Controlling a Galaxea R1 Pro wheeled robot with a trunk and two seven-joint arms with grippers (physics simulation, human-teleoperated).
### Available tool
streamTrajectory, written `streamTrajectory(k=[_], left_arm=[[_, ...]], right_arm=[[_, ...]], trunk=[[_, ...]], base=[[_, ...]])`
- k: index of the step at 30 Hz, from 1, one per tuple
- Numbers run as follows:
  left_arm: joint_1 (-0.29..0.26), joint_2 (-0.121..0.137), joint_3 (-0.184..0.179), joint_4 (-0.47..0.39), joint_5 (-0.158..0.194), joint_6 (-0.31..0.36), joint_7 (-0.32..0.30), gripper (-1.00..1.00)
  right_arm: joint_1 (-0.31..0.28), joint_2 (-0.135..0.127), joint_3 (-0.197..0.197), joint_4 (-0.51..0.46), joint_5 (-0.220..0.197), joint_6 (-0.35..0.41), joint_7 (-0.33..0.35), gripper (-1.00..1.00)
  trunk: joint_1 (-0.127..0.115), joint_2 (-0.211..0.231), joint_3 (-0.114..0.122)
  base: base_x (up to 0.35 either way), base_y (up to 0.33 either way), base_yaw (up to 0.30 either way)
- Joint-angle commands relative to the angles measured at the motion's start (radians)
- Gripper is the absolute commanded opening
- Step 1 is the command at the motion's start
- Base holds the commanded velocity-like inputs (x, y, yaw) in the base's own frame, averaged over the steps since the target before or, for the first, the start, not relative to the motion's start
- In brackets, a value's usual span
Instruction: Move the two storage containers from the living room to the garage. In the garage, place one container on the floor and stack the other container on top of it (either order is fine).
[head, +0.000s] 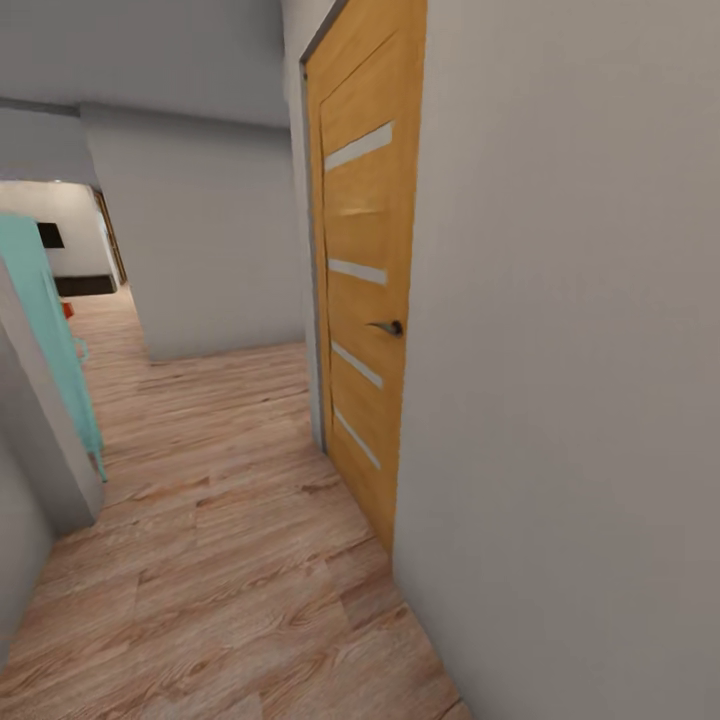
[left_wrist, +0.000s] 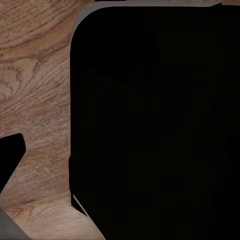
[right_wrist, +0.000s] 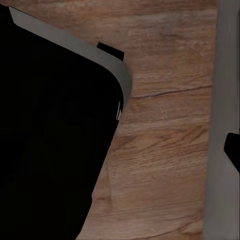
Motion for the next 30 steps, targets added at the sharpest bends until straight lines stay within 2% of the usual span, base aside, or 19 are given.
streamTrajectory(k=[1,30], left_arm=[[0.000,-0.001,0.001,0.000,0.006,-0.001,0.000,1.00],[0.000,0.000,0.001,0.000,0.006,-0.001,0.001,1.00]], right_arm=[[-0.001,0.000,0.008,0.002,-0.009,-0.005,-0.001,1.00],[0.000,0.000,0.007,0.002,-0.009,-0.006,-0.001,1.00]], trunk=[[0.000,0.000,-0.001],[0.000,0.000,-0.001]], base=[[0.209,0.000,0.274],[0.200,0.000,0.274]])
